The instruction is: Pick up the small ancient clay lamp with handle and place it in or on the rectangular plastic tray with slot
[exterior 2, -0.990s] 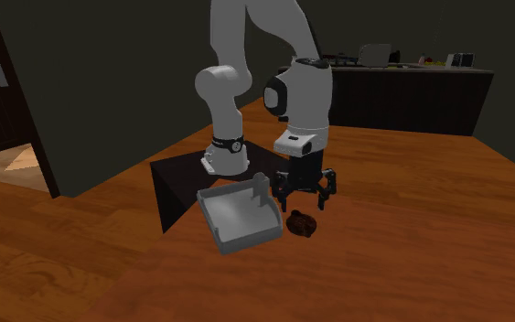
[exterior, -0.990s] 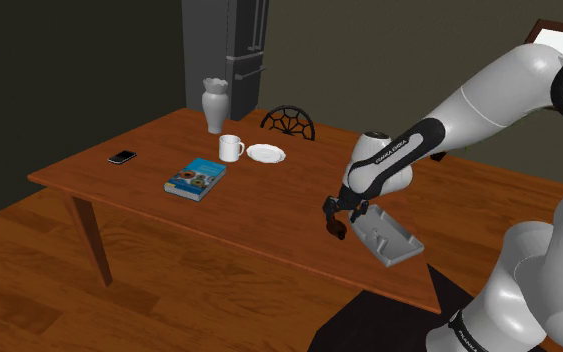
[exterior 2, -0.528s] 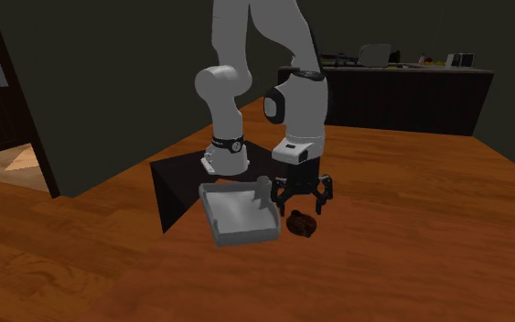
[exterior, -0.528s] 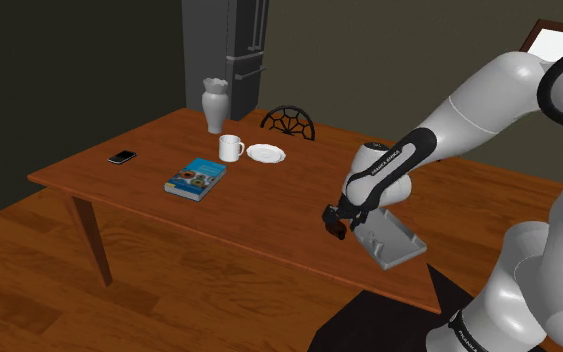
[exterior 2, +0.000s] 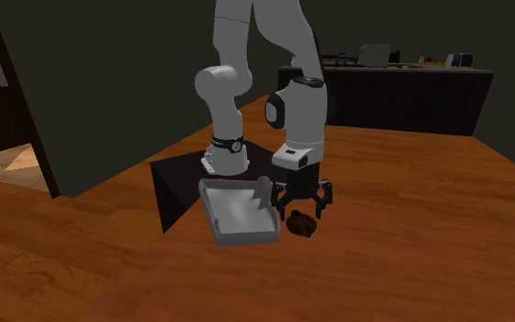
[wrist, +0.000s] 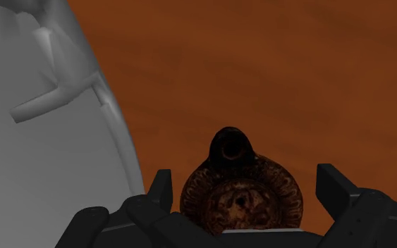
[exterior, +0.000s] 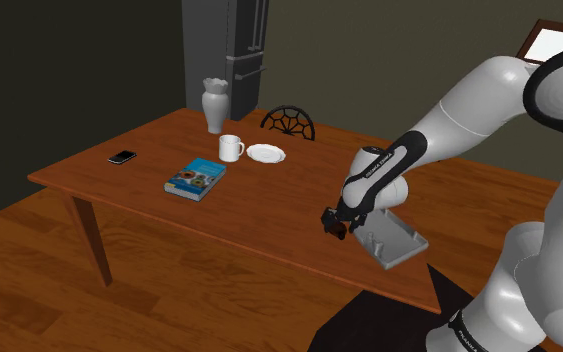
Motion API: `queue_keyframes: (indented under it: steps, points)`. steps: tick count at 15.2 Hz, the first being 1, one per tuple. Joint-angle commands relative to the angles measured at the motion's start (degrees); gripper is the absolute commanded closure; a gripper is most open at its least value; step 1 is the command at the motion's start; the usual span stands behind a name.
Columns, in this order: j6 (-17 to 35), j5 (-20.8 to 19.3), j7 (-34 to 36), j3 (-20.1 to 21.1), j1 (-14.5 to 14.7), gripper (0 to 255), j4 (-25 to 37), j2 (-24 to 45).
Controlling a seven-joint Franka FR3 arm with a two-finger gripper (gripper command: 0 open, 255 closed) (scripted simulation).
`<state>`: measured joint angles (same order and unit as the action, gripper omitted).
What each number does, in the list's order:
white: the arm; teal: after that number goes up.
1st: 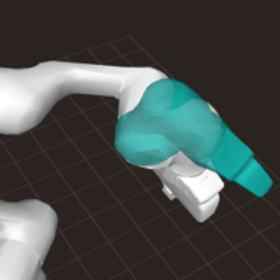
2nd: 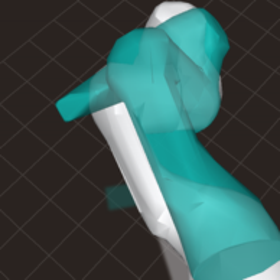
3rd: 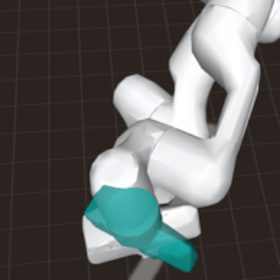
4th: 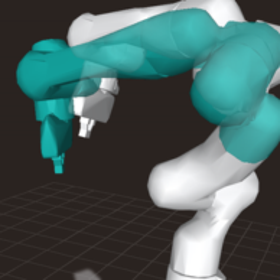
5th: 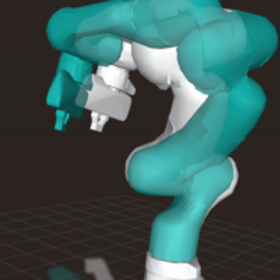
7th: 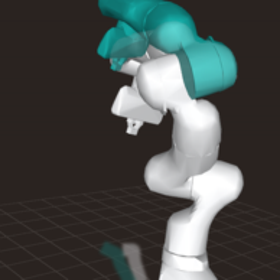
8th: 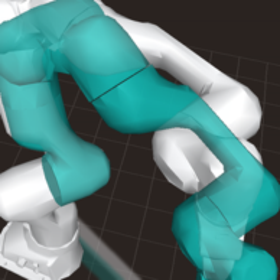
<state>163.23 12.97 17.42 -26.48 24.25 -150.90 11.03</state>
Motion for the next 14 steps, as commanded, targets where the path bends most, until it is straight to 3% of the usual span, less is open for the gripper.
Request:
queue_keyframes:
  steps: [1,2,11,14]
  points:
    - [-0.07,0.06,-0.03,-0.02,-0.08,0,-0.07,0.11]
    - [-0.10,0.06,-0.04,-0.01,-0.08,255,-0.02,0.12]
    - [-0.07,0.06,-0.03,-0.01,-0.08,255,-0.07,0.11]
    - [-2.37,-4.48,3.25,-2.79,1.75,255,-0.49,-2.99]
